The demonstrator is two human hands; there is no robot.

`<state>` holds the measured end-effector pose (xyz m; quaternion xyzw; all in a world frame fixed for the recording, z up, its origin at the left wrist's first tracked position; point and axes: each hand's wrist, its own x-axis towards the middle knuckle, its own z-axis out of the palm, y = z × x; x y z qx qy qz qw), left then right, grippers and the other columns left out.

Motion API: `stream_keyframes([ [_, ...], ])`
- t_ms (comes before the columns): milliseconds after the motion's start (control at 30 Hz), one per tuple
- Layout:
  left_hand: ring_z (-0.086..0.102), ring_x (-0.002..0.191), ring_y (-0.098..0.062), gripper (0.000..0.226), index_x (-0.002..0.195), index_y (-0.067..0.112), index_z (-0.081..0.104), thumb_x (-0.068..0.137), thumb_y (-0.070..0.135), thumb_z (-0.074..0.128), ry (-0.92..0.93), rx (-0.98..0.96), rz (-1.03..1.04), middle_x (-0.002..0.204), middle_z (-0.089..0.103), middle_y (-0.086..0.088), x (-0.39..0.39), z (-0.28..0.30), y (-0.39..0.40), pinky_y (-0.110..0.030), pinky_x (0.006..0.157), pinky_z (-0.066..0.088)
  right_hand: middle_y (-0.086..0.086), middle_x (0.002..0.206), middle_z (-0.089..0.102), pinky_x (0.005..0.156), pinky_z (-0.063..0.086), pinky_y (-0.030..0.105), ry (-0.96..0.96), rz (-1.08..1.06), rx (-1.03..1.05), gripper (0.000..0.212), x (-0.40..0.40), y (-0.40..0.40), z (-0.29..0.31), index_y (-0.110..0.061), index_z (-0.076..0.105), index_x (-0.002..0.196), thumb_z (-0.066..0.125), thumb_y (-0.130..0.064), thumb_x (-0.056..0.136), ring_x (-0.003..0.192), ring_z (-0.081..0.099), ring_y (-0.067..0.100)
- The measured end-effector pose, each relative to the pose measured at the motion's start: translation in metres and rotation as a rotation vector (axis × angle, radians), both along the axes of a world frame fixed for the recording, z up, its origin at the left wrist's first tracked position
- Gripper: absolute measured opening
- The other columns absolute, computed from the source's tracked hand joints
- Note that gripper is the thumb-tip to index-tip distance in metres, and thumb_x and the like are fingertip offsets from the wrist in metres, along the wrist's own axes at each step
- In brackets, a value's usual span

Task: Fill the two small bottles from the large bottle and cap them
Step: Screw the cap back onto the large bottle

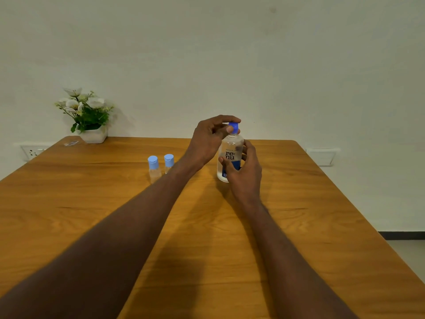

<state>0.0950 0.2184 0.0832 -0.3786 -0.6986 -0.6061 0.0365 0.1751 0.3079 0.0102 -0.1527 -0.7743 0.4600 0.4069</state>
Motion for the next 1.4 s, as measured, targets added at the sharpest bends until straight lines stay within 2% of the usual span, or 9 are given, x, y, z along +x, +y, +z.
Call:
stream_keyframes([
  [333, 0.072, 0.114, -0.024, 0.025, 0.119, 0.003, 0.076, 0.101, -0.001, 0.059, -0.013, 0.017, 0.079, 0.122, 0.076, -0.011, 0.004, 0.001, 0.005, -0.044, 0.104, 0.056, -0.001, 0.147, 0.058, 0.101, 0.056, 0.032, -0.015, -0.008, -0.008, 0.075, -0.002, 0.001, 0.0, -0.018, 0.044, 0.152, 0.082, -0.029, 0.088, 0.133, 0.057, 0.018],
  [433, 0.071, 0.117, -0.024, 0.026, 0.123, 0.004, 0.075, 0.102, 0.001, 0.059, -0.043, 0.02, 0.054, 0.123, 0.075, -0.012, 0.005, 0.0, 0.003, -0.045, 0.107, 0.054, -0.001, 0.147, 0.058, 0.103, 0.058, 0.038, -0.013, -0.009, -0.003, 0.075, -0.001, 0.0, 0.0, -0.018, 0.044, 0.152, 0.082, -0.029, 0.088, 0.133, 0.058, 0.018],
  [533, 0.071, 0.118, -0.021, 0.029, 0.128, 0.006, 0.073, 0.102, 0.002, 0.059, -0.06, 0.01, 0.028, 0.122, 0.076, -0.012, 0.006, 0.002, 0.0, -0.043, 0.11, 0.053, -0.001, 0.148, 0.058, 0.104, 0.057, 0.042, -0.014, -0.012, -0.004, 0.076, 0.0, -0.001, 0.001, -0.018, 0.044, 0.152, 0.083, -0.029, 0.088, 0.134, 0.057, 0.018],
  [700, 0.072, 0.111, -0.007, 0.037, 0.138, 0.02, 0.067, 0.102, 0.009, 0.062, -0.019, -0.05, 0.008, 0.111, 0.08, -0.006, 0.001, 0.005, -0.003, -0.023, 0.106, 0.051, 0.0, 0.15, 0.056, 0.106, 0.056, 0.044, -0.029, -0.01, -0.018, 0.078, 0.001, -0.001, 0.001, -0.018, 0.042, 0.154, 0.082, -0.03, 0.088, 0.136, 0.055, 0.019],
  [833, 0.072, 0.112, -0.011, 0.037, 0.139, 0.018, 0.066, 0.103, 0.011, 0.062, 0.003, -0.054, -0.001, 0.114, 0.079, -0.007, -0.003, 0.001, -0.004, -0.022, 0.102, 0.054, 0.001, 0.151, 0.056, 0.106, 0.055, 0.045, -0.032, -0.005, -0.019, 0.077, 0.0, 0.0, 0.002, -0.018, 0.041, 0.154, 0.082, -0.03, 0.089, 0.137, 0.055, 0.02],
  [1033, 0.072, 0.109, -0.005, 0.042, 0.142, 0.02, 0.063, 0.101, 0.012, 0.066, 0.015, -0.076, 0.046, 0.116, 0.078, -0.004, -0.002, 0.0, -0.004, -0.016, 0.098, 0.052, 0.001, 0.151, 0.055, 0.106, 0.055, 0.046, -0.04, 0.007, -0.023, 0.078, 0.0, 0.001, 0.0, -0.018, 0.04, 0.155, 0.081, -0.031, 0.09, 0.138, 0.054, 0.02],
  [1200, 0.069, 0.116, -0.015, 0.049, 0.146, 0.016, 0.057, 0.099, 0.018, 0.07, -0.02, -0.054, 0.149, 0.122, 0.074, -0.007, 0.003, 0.003, -0.011, -0.033, 0.108, 0.053, 0.0, 0.15, 0.057, 0.106, 0.056, 0.044, -0.029, 0.016, -0.023, 0.079, -0.001, 0.001, -0.001, -0.021, 0.039, 0.156, 0.081, -0.03, 0.09, 0.136, 0.056, 0.021],
  [1333, 0.069, 0.111, -0.012, 0.037, 0.137, 0.014, 0.063, 0.101, 0.023, 0.068, 0.108, 0.028, 0.278, 0.115, 0.075, -0.001, 0.01, 0.012, -0.033, -0.029, 0.099, 0.057, 0.0, 0.145, 0.06, 0.104, 0.057, 0.039, -0.006, 0.03, -0.027, 0.075, -0.002, 0.004, 0.001, -0.019, 0.045, 0.152, 0.083, -0.028, 0.088, 0.131, 0.06, 0.018],
  [1400, 0.07, 0.109, -0.011, 0.03, 0.13, 0.014, 0.067, 0.102, 0.026, 0.066, 0.188, 0.075, 0.31, 0.112, 0.076, 0.0, 0.008, 0.017, -0.053, -0.029, 0.093, 0.057, -0.001, 0.141, 0.062, 0.099, 0.059, 0.031, 0.003, 0.041, -0.041, 0.071, -0.004, 0.006, 0.002, -0.018, 0.049, 0.149, 0.084, -0.026, 0.087, 0.126, 0.062, 0.014],
])
